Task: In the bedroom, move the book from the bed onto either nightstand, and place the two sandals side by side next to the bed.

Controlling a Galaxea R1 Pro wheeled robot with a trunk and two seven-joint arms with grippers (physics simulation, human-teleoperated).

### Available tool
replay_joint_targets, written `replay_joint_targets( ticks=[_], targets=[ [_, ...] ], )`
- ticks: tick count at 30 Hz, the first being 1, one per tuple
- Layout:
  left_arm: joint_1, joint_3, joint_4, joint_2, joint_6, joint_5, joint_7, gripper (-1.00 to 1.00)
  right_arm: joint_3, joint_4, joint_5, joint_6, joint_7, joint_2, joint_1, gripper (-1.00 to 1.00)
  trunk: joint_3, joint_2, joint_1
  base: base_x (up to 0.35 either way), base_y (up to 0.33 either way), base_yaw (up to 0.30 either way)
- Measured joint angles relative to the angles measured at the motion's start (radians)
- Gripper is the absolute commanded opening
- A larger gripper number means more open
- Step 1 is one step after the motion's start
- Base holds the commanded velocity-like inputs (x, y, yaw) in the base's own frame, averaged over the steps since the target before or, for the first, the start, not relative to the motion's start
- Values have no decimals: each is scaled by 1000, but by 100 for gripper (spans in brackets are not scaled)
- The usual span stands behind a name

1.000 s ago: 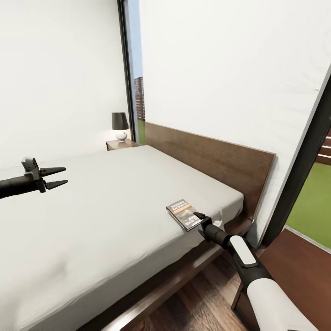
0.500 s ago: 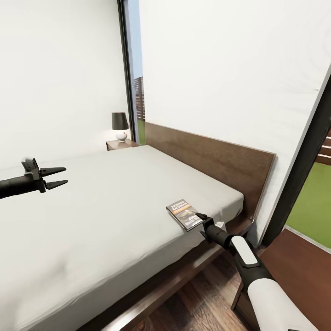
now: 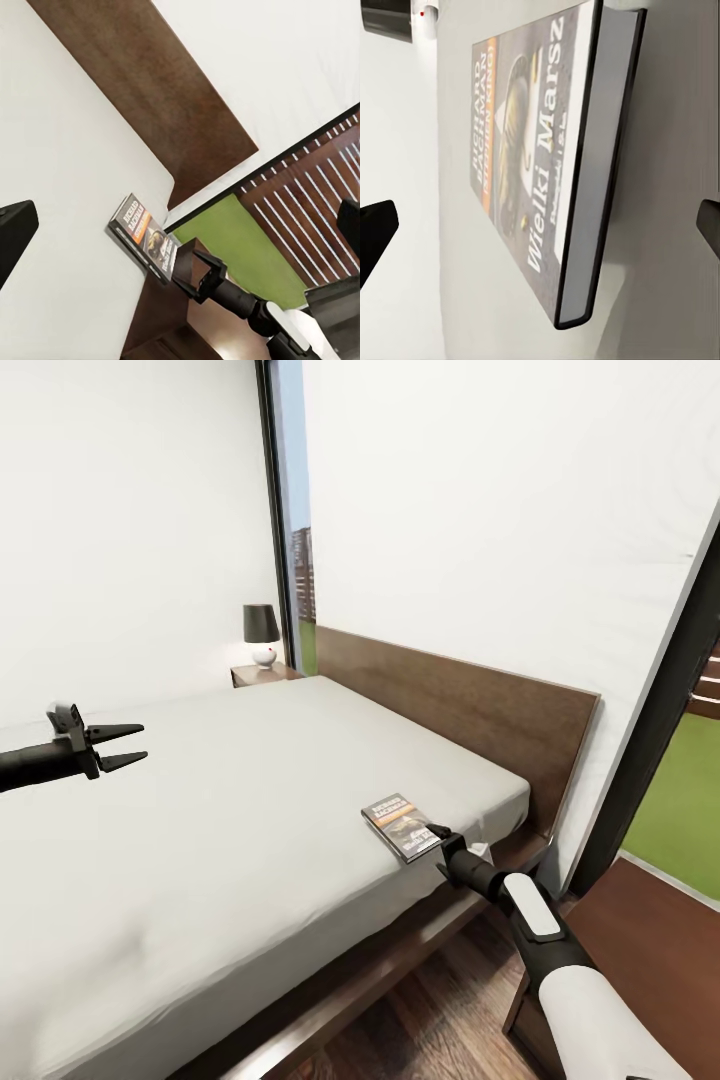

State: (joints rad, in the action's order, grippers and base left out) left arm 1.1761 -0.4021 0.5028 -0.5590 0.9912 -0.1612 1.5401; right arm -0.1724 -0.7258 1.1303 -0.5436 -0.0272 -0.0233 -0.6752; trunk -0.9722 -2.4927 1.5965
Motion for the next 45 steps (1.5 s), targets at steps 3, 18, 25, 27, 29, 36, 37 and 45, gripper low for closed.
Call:
replay_joint_targets(
  ticks=[3, 18, 25, 27, 29, 36, 37, 45],
  targets=[
    [0, 0, 0, 0, 0, 0, 0, 100, 0, 0, 0, 0, 5, 0, 0, 100, 0, 0, 0, 0, 0, 0],
    [0, -1, 0, 0, 0, 0, 0, 100, -1, 0, 0, 0, 11, 0, 0, 100, 0, 0, 0, 0, 0, 28],
    [0, -1, 0, 0, 0, 0, 0, 100, -1, 0, 0, 0, 11, 0, 0, 100, 0, 0, 0, 0, 0, 87],
    [0, -1, 0, -1, 0, 0, 0, 100, -1, 0, 0, 0, 11, 0, 0, 100, 0, 0, 0, 0, 0, 34],
    [0, -1, 0, 0, 0, 0, 0, 100, -1, 0, 0, 0, 11, 0, 0, 100, 0, 0, 0, 0, 0, 22],
    [0, -1, 0, 0, 0, 0, 0, 100, -1, 0, 0, 0, 11, 0, 0, 100, 0, 0, 0, 0, 0, 9],
    [0, -1, 0, 0, 0, 0, 0, 100, -1, 0, 1, 0, 11, 0, 0, 100, 0, 0, 0, 0, 0, 3],
    [0, -2, 0, -1, 0, 0, 0, 100, -1, 0, 0, 0, 11, 0, 0, 100, 0, 0, 0, 0, 0, 1]
  ],
)
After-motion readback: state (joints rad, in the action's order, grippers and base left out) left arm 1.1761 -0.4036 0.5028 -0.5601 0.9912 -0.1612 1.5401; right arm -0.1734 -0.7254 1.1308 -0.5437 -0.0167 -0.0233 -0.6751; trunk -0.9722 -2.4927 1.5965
